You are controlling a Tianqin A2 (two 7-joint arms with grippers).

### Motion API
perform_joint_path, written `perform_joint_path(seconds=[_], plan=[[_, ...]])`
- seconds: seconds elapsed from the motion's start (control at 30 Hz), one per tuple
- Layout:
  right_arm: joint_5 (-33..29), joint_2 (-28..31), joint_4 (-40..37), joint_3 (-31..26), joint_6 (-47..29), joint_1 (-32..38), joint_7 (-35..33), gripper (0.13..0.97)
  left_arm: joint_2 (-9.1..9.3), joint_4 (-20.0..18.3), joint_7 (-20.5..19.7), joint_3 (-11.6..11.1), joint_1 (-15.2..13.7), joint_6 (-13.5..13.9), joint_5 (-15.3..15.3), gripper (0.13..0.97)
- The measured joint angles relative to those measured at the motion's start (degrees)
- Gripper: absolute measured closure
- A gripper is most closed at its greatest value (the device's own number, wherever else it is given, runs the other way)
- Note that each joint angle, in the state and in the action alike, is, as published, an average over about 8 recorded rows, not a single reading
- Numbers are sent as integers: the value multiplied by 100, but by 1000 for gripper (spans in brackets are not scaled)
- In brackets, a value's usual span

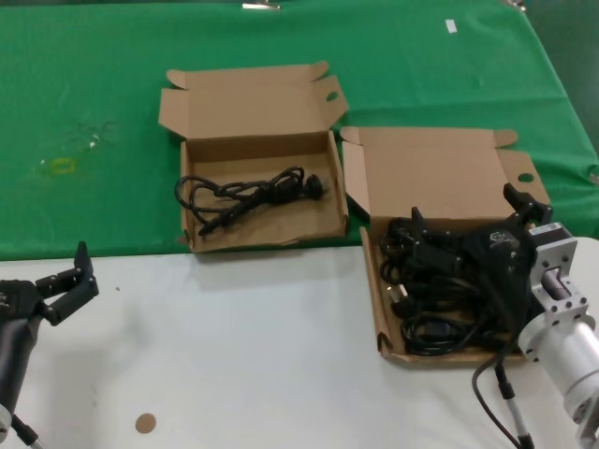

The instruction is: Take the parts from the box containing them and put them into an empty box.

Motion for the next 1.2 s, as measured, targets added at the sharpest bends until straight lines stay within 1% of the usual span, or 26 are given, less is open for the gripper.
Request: perform_joint_path(seconds=[1.2], plan=[[0,0,0,0,0,0,0,129,0,0,0,0,0,0,0,132]])
